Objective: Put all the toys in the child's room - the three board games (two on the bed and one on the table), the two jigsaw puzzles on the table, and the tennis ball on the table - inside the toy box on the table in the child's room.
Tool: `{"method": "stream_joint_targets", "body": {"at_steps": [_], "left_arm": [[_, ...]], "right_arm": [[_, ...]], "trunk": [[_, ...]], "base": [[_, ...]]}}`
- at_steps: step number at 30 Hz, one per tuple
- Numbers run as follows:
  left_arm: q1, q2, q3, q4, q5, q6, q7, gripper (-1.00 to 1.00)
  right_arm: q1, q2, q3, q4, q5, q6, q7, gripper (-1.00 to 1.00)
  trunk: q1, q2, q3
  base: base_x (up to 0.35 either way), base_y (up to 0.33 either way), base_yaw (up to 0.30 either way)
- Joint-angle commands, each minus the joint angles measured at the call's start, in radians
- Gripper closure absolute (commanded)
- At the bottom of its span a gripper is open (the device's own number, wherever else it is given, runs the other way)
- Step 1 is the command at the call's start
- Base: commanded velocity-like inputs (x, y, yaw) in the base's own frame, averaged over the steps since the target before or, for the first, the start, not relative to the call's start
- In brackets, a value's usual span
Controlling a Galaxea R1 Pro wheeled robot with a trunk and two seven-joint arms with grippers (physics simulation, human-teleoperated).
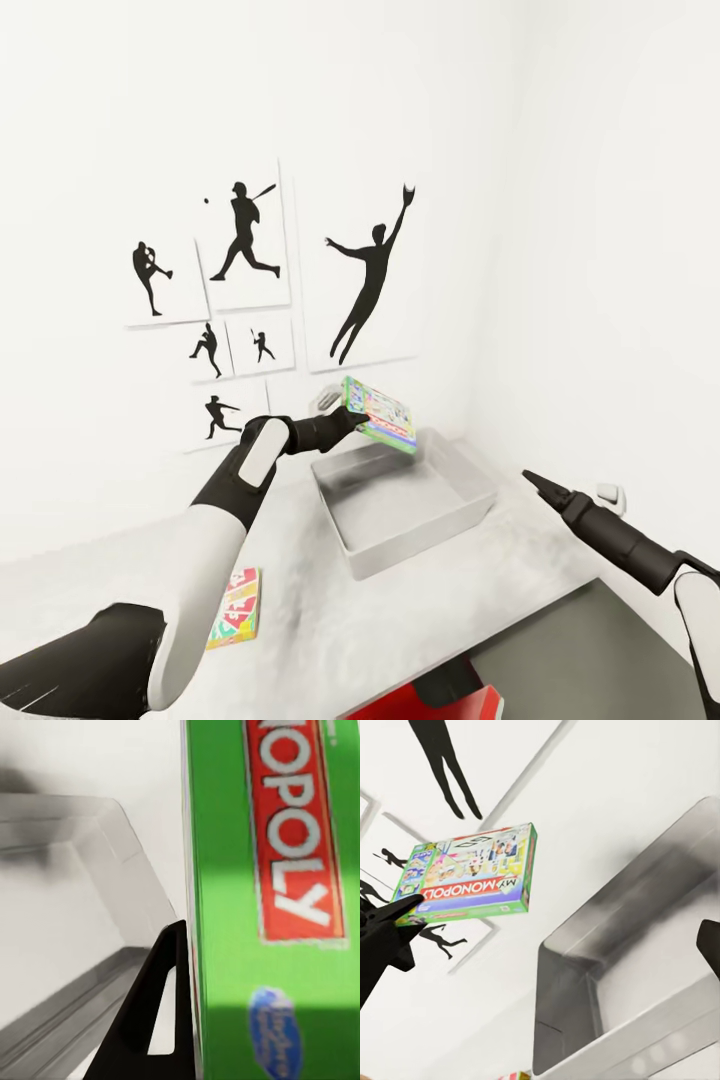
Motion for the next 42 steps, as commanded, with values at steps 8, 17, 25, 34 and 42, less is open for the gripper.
{"method": "stream_joint_targets", "body": {"at_steps": [8,17,25,34,42], "left_arm": [[-0.002,0.000,0.001,0.000,-0.004,0.011,-0.005,1.00],[-0.002,0.000,0.001,0.000,-0.004,0.009,-0.005,1.00],[-0.002,0.000,0.000,0.001,-0.005,0.006,-0.005,1.00],[-0.002,0.000,-0.035,0.003,-0.005,-0.001,-0.006,1.00],[-0.002,0.000,-0.059,0.003,-0.005,-0.001,-0.006,1.00]], "right_arm": [[-0.001,0.000,-0.004,0.000,-0.001,0.011,0.005,-1.00],[-0.001,0.001,-0.003,0.002,-0.001,0.011,0.005,-1.00],[-0.001,0.001,0.003,0.002,-0.002,0.011,0.005,-1.00],[-0.002,0.001,0.003,0.006,-0.002,0.012,0.005,-1.00],[-0.002,0.001,0.003,0.004,-0.001,0.029,0.005,-1.00]], "trunk": [[0.000,-0.001,-0.014],[0.000,-0.001,-0.028],[0.000,-0.001,-0.041],[0.000,-0.001,-0.056],[0.000,-0.001,-0.069]], "base": [[0.000,0.000,0.000],[0.000,0.000,0.000],[0.000,0.000,0.000],[0.000,0.000,0.000],[0.000,0.000,0.000]]}}
